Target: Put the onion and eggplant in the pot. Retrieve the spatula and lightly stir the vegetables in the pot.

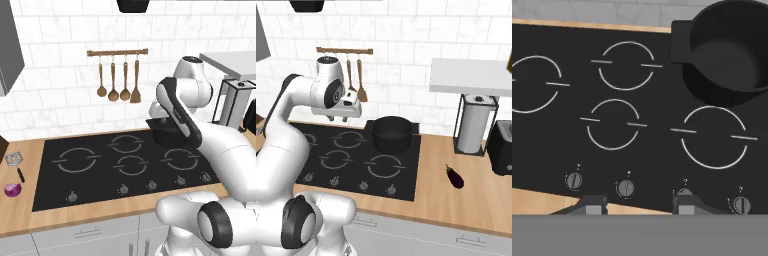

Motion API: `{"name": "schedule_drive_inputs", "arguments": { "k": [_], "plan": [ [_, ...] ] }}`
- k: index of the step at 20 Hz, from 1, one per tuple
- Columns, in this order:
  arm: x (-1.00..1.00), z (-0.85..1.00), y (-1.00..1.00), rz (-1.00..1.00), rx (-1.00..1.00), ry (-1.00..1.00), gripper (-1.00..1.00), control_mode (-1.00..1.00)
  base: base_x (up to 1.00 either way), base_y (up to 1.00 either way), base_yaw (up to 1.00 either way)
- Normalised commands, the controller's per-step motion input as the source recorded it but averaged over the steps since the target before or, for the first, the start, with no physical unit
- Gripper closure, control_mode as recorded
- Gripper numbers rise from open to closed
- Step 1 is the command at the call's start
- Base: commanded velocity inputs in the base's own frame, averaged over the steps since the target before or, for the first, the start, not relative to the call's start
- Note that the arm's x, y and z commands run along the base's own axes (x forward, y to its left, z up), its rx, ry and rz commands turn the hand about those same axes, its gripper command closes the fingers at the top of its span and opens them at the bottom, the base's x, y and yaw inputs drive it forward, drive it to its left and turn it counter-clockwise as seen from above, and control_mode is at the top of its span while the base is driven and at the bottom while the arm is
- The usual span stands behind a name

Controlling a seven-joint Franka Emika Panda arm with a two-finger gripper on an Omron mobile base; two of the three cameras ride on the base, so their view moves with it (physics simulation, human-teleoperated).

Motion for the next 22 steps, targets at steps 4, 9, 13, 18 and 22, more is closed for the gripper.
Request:
{"name": "schedule_drive_inputs", "arguments": {
  "k": [4,9,13,18,22],
  "plan": [
    [-0.38,0.0,-0.07,0.0,0.0,-0.01,-1.0,-1.0,0.0,0.0,0.0],
    [-0.98,-0.26,-0.59,-0.1,-0.03,0.01,-1.0,-1.0,0.0,0.0,0.0],
    [-0.76,-0.61,-0.9,-0.1,-0.11,0.05,-1.0,-1.0,0.0,0.0,0.0],
    [-0.02,-0.63,-1.0,-0.01,-0.17,0.17,-1.0,-1.0,0.0,0.0,0.0],
    [0.24,-0.37,-1.0,0.0,-0.17,0.06,-1.0,-1.0,0.0,0.0,0.0]
  ]
}}
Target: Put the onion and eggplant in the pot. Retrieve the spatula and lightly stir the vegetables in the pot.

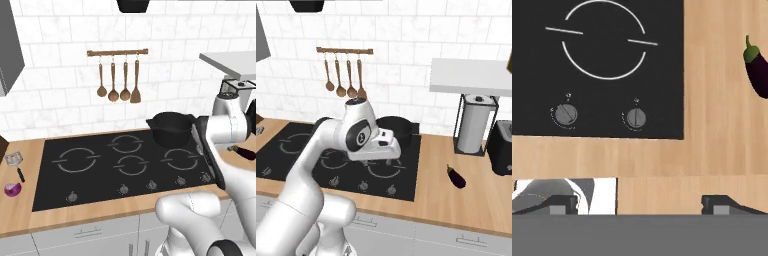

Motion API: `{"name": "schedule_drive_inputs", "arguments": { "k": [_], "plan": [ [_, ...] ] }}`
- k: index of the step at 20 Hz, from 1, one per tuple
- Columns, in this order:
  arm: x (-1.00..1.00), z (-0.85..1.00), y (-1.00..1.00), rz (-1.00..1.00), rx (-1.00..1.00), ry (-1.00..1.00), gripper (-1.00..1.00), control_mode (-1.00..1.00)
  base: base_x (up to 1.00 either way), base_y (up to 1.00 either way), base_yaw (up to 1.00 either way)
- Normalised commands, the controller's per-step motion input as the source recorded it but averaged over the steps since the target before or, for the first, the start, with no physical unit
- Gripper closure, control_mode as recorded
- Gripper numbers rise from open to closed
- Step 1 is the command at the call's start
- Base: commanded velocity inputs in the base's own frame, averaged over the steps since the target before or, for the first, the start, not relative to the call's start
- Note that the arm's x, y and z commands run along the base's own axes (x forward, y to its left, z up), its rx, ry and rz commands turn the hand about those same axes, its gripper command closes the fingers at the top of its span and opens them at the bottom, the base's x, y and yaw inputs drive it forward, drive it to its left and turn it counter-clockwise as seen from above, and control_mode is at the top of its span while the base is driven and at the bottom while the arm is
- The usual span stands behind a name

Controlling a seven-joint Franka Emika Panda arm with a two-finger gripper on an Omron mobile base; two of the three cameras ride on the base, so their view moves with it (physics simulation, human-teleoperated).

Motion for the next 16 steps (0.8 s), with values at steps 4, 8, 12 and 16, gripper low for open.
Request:
{"name": "schedule_drive_inputs", "arguments": {
  "k": [4,8,12,16],
  "plan": [
    [0.3,-0.19,-1.0,0.0,-0.07,-0.02,-1.0,-1.0,0.0,0.0,0.0],
    [0.48,-0.05,-1.0,0.02,0.05,-0.02,-1.0,-1.0,0.0,0.0,0.0],
    [0.43,-0.08,-0.9,0.09,0.07,0.03,-1.0,-1.0,0.0,0.0,0.0],
    [0.34,-0.15,-0.89,0.09,0.04,0.02,-1.0,-1.0,0.0,0.0,0.0]
  ]
}}
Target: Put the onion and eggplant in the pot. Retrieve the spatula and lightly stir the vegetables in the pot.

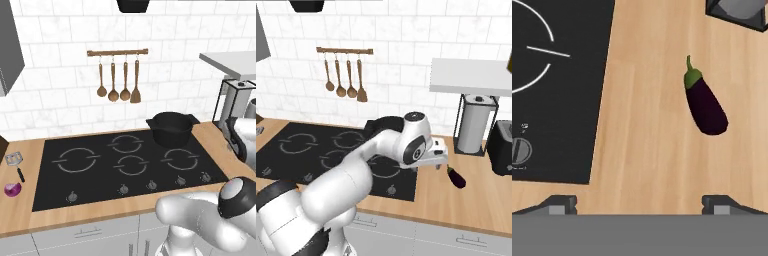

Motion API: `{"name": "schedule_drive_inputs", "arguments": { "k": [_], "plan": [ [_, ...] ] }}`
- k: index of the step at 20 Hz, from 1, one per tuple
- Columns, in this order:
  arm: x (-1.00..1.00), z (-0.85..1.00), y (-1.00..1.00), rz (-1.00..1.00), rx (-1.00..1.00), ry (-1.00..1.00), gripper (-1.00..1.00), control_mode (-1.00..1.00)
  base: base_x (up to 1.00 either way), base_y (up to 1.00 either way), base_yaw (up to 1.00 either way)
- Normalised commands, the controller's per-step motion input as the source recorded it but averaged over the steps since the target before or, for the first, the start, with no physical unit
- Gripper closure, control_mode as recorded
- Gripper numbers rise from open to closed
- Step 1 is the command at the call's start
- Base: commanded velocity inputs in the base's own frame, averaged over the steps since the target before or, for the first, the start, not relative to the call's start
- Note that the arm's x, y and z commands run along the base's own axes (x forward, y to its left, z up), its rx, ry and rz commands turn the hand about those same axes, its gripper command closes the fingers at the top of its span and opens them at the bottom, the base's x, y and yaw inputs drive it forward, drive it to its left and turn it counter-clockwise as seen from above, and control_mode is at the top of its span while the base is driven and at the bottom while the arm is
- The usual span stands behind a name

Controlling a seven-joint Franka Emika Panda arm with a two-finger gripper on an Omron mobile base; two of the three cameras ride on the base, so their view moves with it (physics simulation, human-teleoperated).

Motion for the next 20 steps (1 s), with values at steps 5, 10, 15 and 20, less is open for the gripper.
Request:
{"name": "schedule_drive_inputs", "arguments": {
  "k": [5,10,15,20],
  "plan": [
    [0.35,-0.21,-0.73,0.05,0.01,0.01,-1.0,-1.0,0.0,0.0,0.0],
    [0.39,-0.33,-0.49,0.06,0.0,0.0,-1.0,-1.0,0.0,0.0,0.0],
    [0.34,-0.3,-0.35,0.09,0.0,0.0,-1.0,-1.0,0.0,0.0,0.0],
    [0.31,-0.22,-0.27,0.06,0.0,0.0,-1.0,-1.0,0.0,0.0,0.0]
  ]
}}
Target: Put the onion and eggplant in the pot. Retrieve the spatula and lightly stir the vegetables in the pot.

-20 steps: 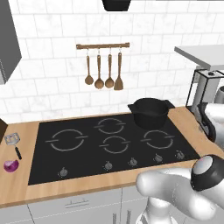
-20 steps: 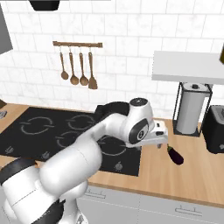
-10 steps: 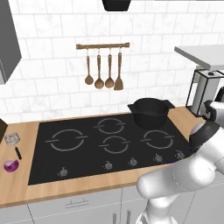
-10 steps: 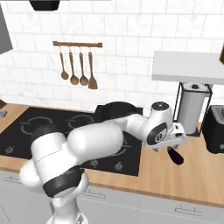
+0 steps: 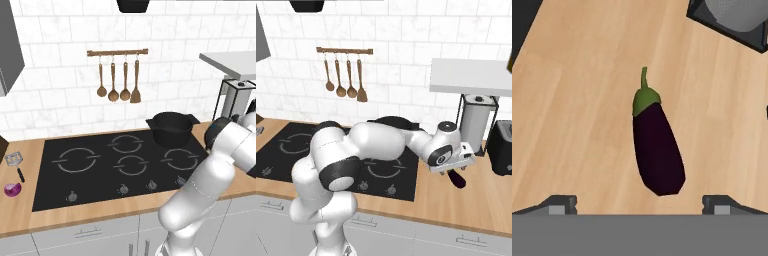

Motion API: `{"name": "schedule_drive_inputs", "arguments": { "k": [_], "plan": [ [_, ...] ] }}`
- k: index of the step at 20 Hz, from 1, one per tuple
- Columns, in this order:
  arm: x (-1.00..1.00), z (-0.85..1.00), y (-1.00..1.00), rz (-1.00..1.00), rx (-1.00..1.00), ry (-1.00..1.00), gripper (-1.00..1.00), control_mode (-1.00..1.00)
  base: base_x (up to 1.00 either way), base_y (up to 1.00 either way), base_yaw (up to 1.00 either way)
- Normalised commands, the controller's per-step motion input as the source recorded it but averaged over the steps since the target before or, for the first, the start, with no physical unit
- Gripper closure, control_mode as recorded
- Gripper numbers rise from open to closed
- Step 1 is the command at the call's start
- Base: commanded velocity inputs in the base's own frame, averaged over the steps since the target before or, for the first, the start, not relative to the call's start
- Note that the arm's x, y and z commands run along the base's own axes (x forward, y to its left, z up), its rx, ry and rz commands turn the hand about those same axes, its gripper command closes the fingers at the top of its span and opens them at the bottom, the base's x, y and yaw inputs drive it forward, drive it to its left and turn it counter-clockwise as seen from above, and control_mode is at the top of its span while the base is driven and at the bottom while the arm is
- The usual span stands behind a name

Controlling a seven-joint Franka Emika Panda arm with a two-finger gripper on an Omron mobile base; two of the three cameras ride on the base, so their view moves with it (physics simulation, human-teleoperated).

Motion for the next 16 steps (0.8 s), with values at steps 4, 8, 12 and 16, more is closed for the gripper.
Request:
{"name": "schedule_drive_inputs", "arguments": {
  "k": [4,8,12,16],
  "plan": [
    [0.21,-0.25,-0.22,0.09,0.0,0.01,-1.0,-1.0,0.0,0.0,0.0],
    [0.25,-0.28,-0.15,0.07,0.0,0.02,-1.0,-1.0,0.0,0.0,0.0],
    [0.14,-0.17,-0.18,0.05,0.0,0.03,-1.0,-1.0,0.0,0.0,0.0],
    [0.11,0.0,-0.35,0.04,0.01,0.0,-1.0,-1.0,0.0,0.0,0.0]
  ]
}}
